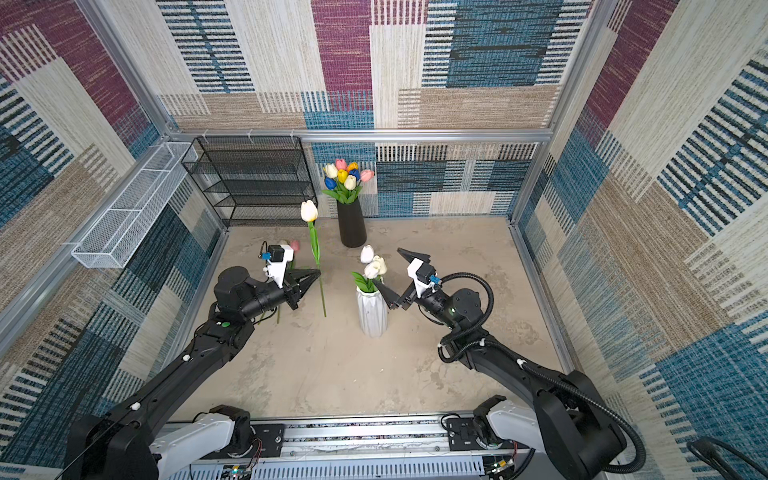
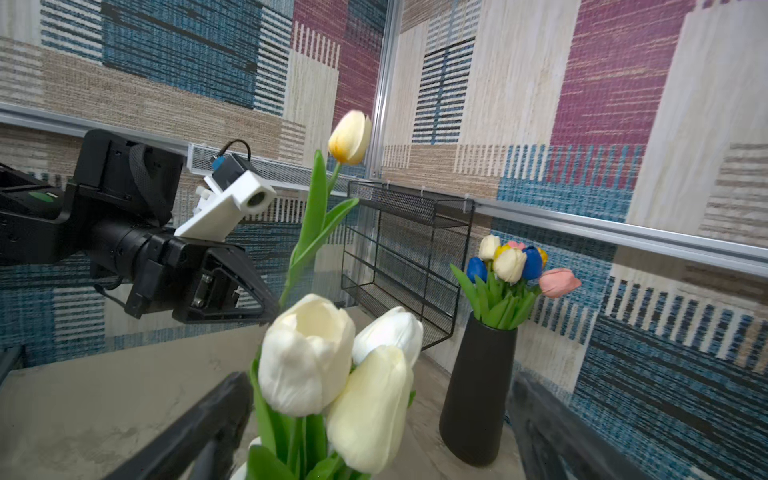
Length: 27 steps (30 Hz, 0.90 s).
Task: Arrange the flowers into the vase
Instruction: 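Hold the cream tulip up while the right gripper reaches the white vase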
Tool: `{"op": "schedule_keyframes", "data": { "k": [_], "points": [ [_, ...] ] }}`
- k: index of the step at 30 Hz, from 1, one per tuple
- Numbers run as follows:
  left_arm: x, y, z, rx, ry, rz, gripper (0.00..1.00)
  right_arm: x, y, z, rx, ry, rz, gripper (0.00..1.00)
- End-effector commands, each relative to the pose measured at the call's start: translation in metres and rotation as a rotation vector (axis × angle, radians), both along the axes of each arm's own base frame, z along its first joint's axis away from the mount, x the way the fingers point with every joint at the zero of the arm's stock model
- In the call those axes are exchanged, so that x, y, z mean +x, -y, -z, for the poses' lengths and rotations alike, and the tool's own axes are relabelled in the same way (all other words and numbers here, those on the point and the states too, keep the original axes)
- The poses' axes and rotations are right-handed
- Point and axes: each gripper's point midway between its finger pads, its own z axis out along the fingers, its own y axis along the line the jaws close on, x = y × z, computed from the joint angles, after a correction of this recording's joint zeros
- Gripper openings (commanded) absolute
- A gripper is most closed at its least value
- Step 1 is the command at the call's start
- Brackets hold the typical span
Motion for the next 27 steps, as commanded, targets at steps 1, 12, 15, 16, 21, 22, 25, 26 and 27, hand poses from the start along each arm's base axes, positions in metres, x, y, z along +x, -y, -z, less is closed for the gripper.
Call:
{"op": "schedule_keyframes", "data": {
  "k": [1, 12, 15, 16, 21, 22, 25, 26, 27],
  "points": [
    [-0.011, 0.004, -0.025, -0.044, 0.120, 0.043, 0.00, -0.014, -0.011, 0.012, -0.024, -0.055, -0.112, 1.00],
    [-0.012, 0.007, -0.017, -0.042, 0.123, 0.055, 0.00, 0.011, -0.015, 0.019, -0.015, -0.202, -0.073, 1.00],
    [-0.013, 0.007, -0.016, -0.035, 0.129, 0.052, 0.00, 0.015, -0.022, 0.021, -0.023, -0.231, -0.103, 1.00],
    [-0.013, 0.007, -0.015, -0.031, 0.127, 0.049, 0.00, 0.016, -0.024, 0.021, -0.025, -0.236, -0.112, 1.00],
    [-0.013, 0.006, -0.009, -0.015, 0.122, 0.041, 0.00, 0.017, -0.031, 0.020, -0.039, -0.245, -0.148, 0.96],
    [-0.012, 0.006, -0.008, -0.012, 0.115, 0.035, 0.00, 0.019, -0.034, 0.020, -0.050, -0.250, -0.155, 0.95],
    [-0.014, 0.006, -0.008, -0.008, 0.117, 0.037, 0.00, 0.021, -0.038, 0.022, -0.065, -0.261, -0.172, 0.93],
    [-0.014, 0.006, -0.008, -0.008, 0.120, 0.035, 0.00, 0.022, -0.040, 0.022, -0.068, -0.265, -0.177, 0.92],
    [-0.014, 0.006, -0.009, -0.007, 0.122, 0.035, 0.00, 0.023, -0.041, 0.023, -0.074, -0.271, -0.182, 0.90]
  ]
}}
